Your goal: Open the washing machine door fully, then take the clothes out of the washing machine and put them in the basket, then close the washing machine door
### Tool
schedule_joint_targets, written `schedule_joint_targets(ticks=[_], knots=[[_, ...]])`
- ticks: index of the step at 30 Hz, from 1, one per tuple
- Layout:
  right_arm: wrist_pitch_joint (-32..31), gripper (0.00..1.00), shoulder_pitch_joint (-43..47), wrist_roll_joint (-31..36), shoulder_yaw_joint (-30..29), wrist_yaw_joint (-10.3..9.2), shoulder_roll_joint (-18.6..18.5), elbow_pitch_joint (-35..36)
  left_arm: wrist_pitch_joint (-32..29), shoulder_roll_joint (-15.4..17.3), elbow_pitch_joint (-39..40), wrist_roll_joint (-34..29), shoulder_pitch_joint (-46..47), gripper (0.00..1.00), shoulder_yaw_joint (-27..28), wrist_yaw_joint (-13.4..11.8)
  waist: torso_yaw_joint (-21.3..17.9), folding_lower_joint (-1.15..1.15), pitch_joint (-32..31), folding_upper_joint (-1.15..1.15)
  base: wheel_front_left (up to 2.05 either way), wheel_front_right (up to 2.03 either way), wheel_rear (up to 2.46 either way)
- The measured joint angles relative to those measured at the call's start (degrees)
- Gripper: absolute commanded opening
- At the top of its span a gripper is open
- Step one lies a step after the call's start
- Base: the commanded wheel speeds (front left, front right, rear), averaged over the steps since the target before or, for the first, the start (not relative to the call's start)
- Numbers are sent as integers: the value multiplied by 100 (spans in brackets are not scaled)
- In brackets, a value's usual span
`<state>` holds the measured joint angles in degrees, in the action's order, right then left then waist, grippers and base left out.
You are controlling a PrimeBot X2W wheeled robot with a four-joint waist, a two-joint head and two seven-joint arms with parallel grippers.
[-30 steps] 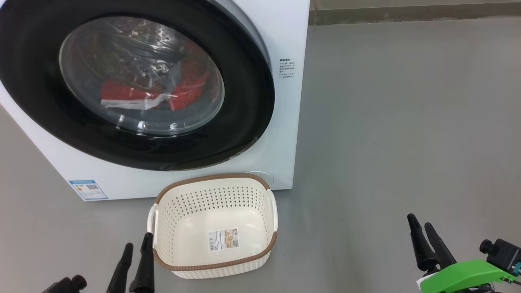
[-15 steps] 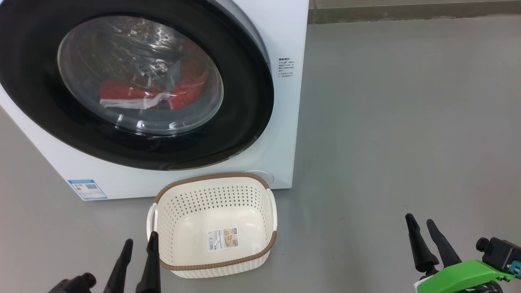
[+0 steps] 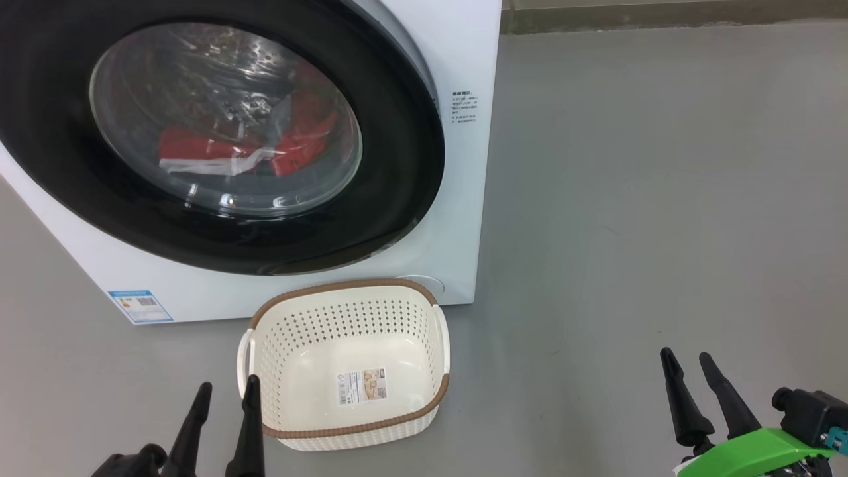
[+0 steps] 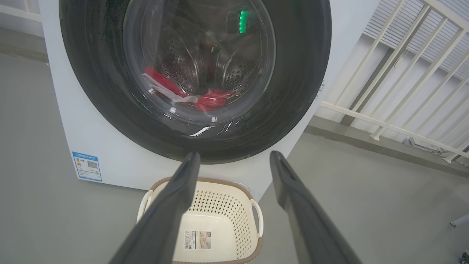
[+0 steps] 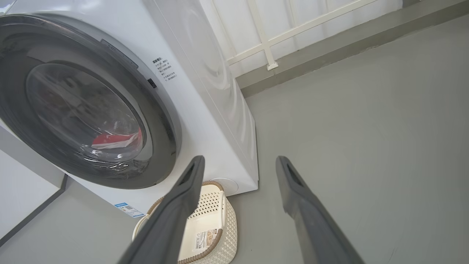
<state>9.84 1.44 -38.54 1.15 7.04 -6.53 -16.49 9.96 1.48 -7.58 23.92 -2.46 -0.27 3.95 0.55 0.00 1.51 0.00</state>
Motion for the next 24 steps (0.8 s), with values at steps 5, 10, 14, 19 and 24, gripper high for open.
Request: schedule_joint_targets(ticks=[5, 10, 14, 19, 24], knots=[[93, 100, 81, 175, 9, 0, -20, 22, 82, 10, 30, -272, -1, 100, 1, -47, -14, 0, 21, 0, 0, 0, 0], [179, 100, 81, 393, -12, 0, -23, 29, 156, 42, 68, -557, -6, 100, 3, -48, -29, 0, 22, 0, 0, 0, 0], [236, 100, 82, 516, -42, 1, -32, 33, 230, 57, 85, -787, -19, 100, 1, -48, -28, 0, 21, 0, 0, 0, 0], [319, 100, 92, 798, -63, 1, -34, 56, 318, 63, 100, -1096, -114, 100, -4, -66, -23, 0, 19, 0, 0, 0, 0], [389, 100, 107, 1058, -126, 1, -42, 83, 386, 85, 97, -1347, -140, 100, -11, -101, -23, 0, 4, 0, 0, 0, 0]])
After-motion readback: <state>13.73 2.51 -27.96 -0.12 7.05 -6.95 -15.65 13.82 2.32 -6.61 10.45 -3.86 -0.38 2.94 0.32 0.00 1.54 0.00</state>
